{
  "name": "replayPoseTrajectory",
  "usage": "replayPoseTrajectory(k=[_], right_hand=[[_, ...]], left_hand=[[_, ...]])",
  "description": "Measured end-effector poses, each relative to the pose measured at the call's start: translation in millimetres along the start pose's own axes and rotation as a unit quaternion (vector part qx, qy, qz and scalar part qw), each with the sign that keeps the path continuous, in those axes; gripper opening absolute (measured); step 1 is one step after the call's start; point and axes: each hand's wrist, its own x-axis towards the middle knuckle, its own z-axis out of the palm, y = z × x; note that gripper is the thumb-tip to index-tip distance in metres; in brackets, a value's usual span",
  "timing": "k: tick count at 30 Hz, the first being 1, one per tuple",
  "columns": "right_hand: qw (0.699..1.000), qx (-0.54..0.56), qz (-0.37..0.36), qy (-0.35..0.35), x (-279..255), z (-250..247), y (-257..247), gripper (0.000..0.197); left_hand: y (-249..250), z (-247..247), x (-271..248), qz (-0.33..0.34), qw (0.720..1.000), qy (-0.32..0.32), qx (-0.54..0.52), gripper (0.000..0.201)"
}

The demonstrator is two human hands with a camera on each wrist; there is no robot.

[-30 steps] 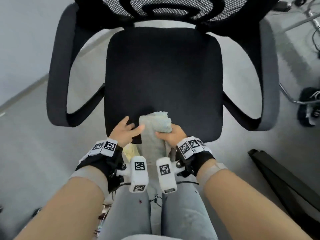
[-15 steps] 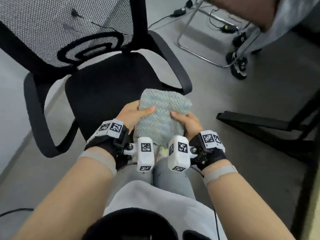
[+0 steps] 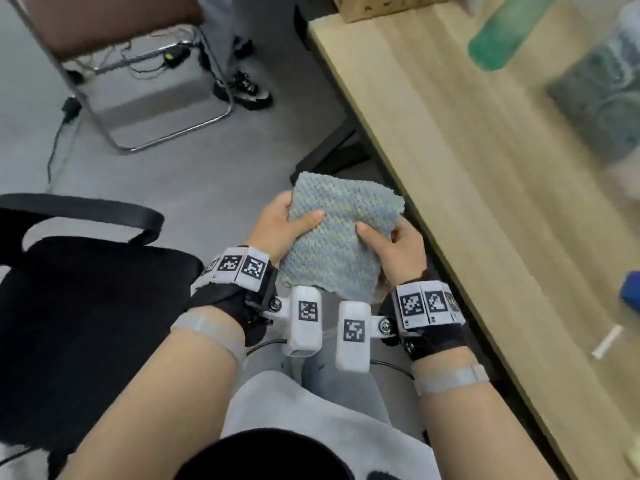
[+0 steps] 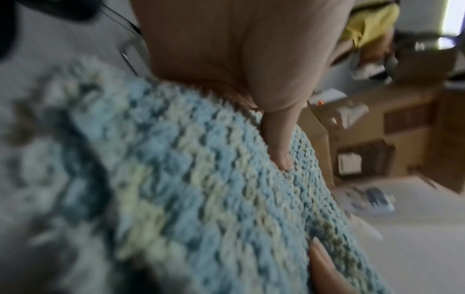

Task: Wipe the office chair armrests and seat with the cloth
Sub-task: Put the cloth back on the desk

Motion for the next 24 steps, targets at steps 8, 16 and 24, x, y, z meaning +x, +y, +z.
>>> replayPoseTrajectory(k=[8,16,24], right_hand=[[0.967,0.037,0.072,0.24,24.8,-154.3,23.1,0.033],[0.952,0.082,0.127,0.266,28.3,-218.0,58.7,0.041],[0.944,0.016,0.17,0.282,33.3,-219.1,54.0,0.055]], left_hand=[[32.8,181.2,67.8,0.041,0.97,-0.177,0.161,0.03],[17.2,264.6,98.1,0.063,0.933,-0.201,0.293,0.032],[26.0,273.3,116.8,0.087,0.91,-0.2,0.354,0.034]])
